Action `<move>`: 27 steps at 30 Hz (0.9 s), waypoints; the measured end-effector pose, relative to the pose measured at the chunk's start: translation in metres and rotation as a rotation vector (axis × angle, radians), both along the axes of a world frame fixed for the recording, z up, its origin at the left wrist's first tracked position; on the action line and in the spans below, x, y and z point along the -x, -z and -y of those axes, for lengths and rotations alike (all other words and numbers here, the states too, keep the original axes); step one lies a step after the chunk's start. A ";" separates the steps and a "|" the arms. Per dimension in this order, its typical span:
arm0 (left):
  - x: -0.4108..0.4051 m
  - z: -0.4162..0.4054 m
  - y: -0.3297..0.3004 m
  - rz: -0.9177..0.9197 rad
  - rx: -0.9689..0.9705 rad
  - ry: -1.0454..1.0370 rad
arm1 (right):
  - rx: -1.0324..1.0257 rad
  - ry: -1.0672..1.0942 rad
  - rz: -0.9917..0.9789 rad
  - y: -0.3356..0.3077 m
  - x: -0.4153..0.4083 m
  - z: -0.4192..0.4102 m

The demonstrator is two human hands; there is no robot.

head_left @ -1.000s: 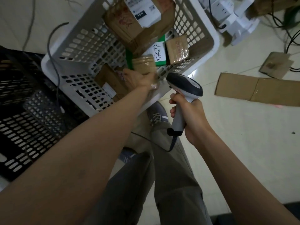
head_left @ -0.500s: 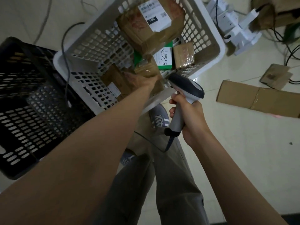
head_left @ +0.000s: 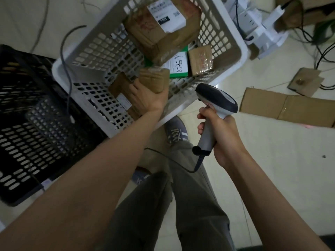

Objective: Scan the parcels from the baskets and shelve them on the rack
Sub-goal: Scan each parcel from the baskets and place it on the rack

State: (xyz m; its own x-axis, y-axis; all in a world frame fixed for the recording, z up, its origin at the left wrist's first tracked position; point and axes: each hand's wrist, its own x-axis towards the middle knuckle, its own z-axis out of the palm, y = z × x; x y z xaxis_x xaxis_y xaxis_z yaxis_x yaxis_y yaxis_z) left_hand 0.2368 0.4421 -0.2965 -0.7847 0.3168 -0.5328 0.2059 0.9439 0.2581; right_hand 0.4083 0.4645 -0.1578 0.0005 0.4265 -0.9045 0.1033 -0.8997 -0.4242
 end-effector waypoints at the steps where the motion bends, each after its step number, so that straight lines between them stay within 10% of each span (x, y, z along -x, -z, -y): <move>1: 0.006 0.007 -0.010 0.026 -0.032 -0.002 | 0.000 -0.011 -0.004 -0.007 0.003 0.000; 27: 0.131 0.307 -0.473 0.212 -0.700 -0.766 | -0.301 -0.746 -0.295 -0.395 0.136 0.148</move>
State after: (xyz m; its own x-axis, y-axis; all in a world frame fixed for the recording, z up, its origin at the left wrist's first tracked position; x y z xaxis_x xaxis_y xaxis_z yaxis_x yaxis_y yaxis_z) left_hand 0.1060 0.1350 0.1770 -0.8174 0.0660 -0.5722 -0.4945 0.4291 0.7559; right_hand 0.2721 0.3168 0.2373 -0.5930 0.4439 -0.6718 0.4715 -0.4848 -0.7366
